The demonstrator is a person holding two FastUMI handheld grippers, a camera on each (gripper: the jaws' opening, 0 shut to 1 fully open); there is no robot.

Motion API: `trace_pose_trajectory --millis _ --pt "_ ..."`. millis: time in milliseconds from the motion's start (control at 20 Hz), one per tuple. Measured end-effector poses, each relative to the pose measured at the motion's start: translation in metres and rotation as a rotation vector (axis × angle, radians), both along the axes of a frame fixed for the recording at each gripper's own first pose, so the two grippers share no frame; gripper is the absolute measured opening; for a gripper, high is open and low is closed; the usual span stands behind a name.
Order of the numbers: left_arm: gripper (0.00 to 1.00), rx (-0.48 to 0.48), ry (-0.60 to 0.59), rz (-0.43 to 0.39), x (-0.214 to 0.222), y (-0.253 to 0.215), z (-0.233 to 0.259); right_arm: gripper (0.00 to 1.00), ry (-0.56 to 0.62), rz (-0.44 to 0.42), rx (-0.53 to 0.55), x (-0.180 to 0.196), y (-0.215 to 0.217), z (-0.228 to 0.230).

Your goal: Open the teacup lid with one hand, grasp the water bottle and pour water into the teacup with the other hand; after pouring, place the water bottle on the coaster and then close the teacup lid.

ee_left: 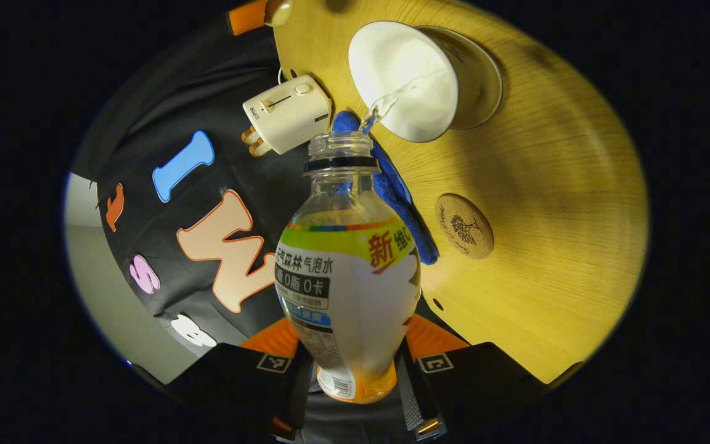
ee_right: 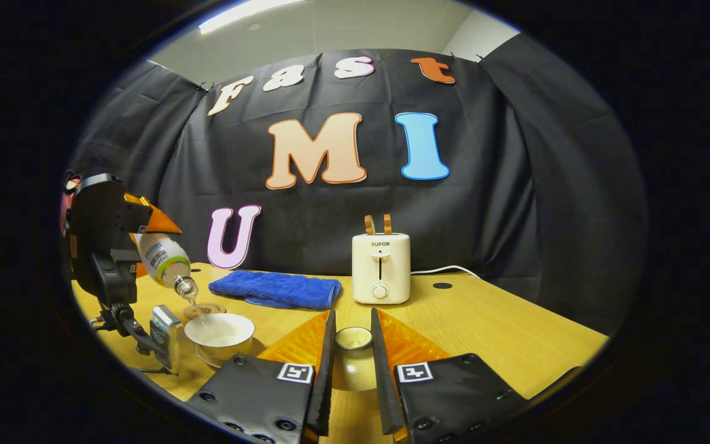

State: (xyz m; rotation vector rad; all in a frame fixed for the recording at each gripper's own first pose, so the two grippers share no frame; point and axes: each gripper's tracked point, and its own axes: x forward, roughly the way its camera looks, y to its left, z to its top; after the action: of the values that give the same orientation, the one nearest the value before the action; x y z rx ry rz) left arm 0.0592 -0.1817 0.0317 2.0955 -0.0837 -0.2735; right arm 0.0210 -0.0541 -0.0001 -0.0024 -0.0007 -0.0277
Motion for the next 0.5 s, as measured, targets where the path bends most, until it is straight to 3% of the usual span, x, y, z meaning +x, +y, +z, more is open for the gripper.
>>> trace_pose_trajectory --millis 500 --pt "0.58 0.07 -0.038 -0.001 -0.002 -0.003 0.021 0.35 0.0 -0.003 -0.001 0.001 -0.001 0.001"
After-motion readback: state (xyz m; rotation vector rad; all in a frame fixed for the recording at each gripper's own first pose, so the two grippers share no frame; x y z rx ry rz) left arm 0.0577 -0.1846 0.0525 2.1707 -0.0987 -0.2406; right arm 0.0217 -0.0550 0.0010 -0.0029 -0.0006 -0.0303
